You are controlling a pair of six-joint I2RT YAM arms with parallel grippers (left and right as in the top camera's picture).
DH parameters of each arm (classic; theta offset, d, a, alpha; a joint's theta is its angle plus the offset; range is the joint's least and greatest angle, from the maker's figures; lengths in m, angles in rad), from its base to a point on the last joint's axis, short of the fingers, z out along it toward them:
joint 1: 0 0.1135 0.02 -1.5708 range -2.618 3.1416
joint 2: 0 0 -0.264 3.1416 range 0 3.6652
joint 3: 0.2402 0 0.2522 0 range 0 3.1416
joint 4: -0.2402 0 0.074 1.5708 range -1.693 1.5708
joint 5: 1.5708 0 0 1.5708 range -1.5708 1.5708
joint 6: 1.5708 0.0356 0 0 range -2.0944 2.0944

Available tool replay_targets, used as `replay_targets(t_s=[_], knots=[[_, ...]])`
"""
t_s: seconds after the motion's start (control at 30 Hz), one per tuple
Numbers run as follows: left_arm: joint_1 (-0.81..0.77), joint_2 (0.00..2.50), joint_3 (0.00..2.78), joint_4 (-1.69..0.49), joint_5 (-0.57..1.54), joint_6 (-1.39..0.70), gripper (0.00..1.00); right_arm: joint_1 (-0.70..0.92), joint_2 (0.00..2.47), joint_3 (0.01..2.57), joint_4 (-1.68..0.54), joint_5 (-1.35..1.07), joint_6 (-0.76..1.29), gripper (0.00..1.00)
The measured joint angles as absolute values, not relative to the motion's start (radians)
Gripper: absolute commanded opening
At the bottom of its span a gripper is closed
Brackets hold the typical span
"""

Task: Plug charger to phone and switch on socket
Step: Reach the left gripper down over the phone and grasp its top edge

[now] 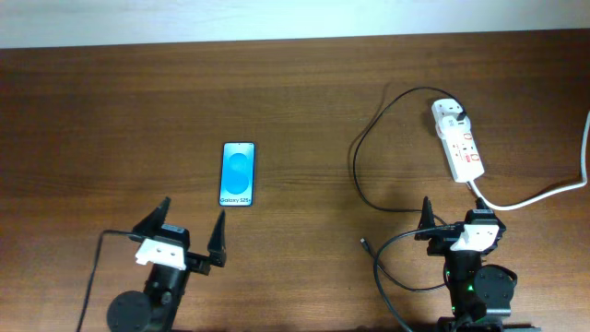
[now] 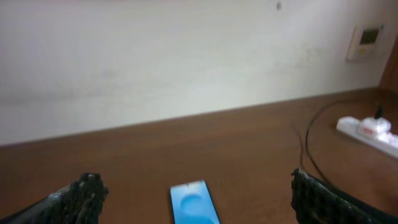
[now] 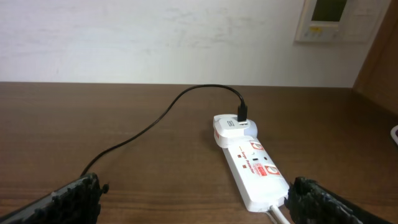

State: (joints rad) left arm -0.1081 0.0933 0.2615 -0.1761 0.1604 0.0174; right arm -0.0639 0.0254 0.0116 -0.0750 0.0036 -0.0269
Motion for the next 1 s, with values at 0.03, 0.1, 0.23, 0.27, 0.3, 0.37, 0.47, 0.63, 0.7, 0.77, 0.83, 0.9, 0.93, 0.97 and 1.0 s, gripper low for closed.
replay_targets(t_s=[0.03,0.1,0.23,0.27,0.3,0.37,0.47,0.63,0.7,0.77,0.83,0.9,0.93,0.97,1.0], knots=[[-0.108,0.138,0.319,-0.178,0.16,0.017,0.99,-0.064,0.028,0.012,-0.075,0.003,-0.027,0.98],[-0.108,0.273,0.44,-0.24,0.157,0.017,0.99,-0.064,0.028,0.012,-0.075,0.004,-0.027,0.98],[-0.107,0.579,0.703,-0.375,0.158,0.017,0.99,-0.064,0.03,0.012,-0.075,0.004,-0.027,0.98],[-0.107,0.636,0.761,-0.407,0.162,0.017,0.99,-0.064,0.029,0.012,-0.075,0.003,-0.028,0.98],[-0.107,0.709,0.835,-0.446,0.175,0.015,0.99,-0.064,0.029,0.012,-0.075,0.003,-0.027,0.98],[-0.107,0.824,0.944,-0.541,0.187,-0.015,0.99,-0.064,0.029,0.012,-0.075,0.004,-0.027,0.98],[-0.107,0.998,1.12,-0.704,0.192,-0.072,0.99,-0.064,0.029,0.012,-0.075,0.003,-0.027,0.98],[-0.107,1.232,1.304,-0.85,0.195,-0.115,0.99,-0.064,0.03,0.012,-0.075,0.003,-0.027,0.98],[-0.107,1.246,1.305,-0.884,0.204,-0.118,0.99,-0.064,0.03,0.012,-0.075,0.004,-0.027,0.98],[-0.107,1.262,1.305,-0.901,0.216,-0.118,0.99,-0.064,0.03,0.012,-0.075,0.003,-0.027,0.98],[-0.107,1.295,1.306,-0.903,0.235,-0.118,0.99,-0.064,0.03,0.012,-0.075,0.004,-0.027,0.98],[-0.107,1.331,1.308,-0.908,0.237,-0.118,0.99,-0.064,0.03,0.012,-0.075,0.003,-0.027,0.98],[-0.107,1.396,1.311,-0.915,0.236,-0.118,0.99,-0.064,0.03,0.012,-0.075,0.003,-0.027,0.98],[-0.107,1.443,1.311,-0.918,0.234,-0.118,0.99,-0.064,0.03,0.012,-0.075,0.003,-0.027,0.98],[-0.114,1.489,1.311,-0.918,0.223,-0.121,0.99,-0.064,0.03,0.012,-0.075,0.004,-0.026,0.98]])
